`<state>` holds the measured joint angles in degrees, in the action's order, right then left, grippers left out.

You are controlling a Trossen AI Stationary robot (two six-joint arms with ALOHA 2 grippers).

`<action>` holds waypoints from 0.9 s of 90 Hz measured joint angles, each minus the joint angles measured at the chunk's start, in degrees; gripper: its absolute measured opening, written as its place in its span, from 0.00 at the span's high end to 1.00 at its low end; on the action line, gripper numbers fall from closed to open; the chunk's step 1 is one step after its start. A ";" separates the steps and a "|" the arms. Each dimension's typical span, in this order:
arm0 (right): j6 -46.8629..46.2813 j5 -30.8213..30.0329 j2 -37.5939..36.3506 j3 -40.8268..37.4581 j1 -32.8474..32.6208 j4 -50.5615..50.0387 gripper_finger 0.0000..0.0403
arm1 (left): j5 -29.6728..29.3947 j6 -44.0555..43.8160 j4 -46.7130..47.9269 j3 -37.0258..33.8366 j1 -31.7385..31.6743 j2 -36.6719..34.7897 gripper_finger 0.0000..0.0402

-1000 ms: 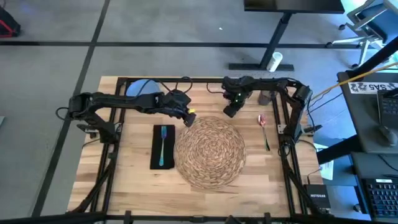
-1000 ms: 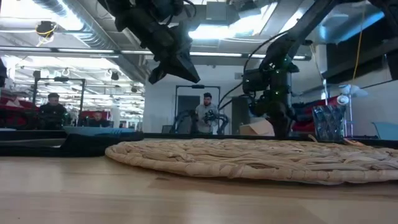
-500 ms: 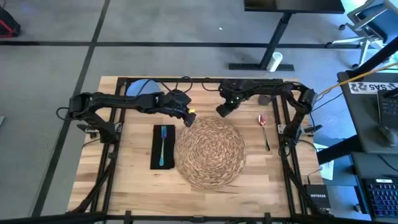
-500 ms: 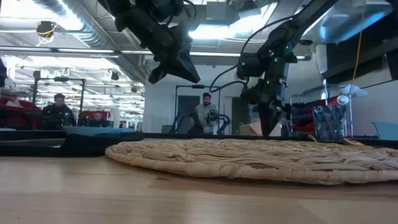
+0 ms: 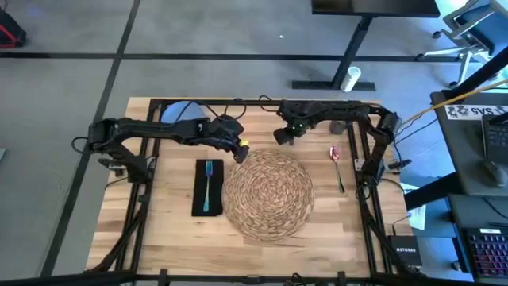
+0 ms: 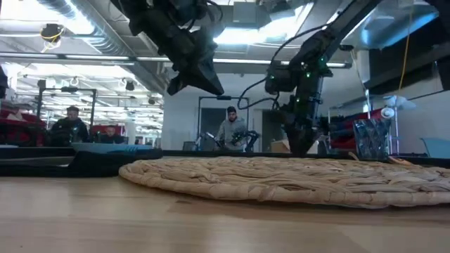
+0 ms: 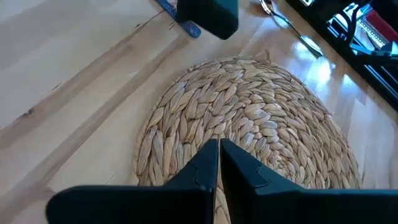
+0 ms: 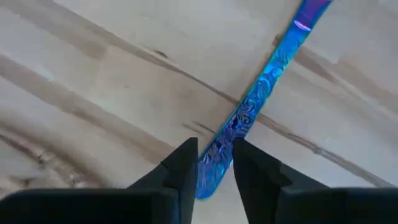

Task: Set table place
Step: Put the blue table knife on top of the brown placemat

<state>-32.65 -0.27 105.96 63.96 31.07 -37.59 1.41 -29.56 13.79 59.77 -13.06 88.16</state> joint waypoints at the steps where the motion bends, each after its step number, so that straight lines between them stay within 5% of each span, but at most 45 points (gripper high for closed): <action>1: -0.04 -0.02 0.18 0.00 0.00 0.01 0.78 | 0.00 0.00 0.10 0.00 0.00 0.00 1.00; 81: -6.07 -3.73 1.89 0.07 -0.02 0.16 0.78 | 0.04 0.00 3.80 0.00 0.00 0.00 1.00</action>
<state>-38.72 -4.00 107.85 64.03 31.05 -37.43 1.45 -29.56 17.59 59.77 -13.06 88.16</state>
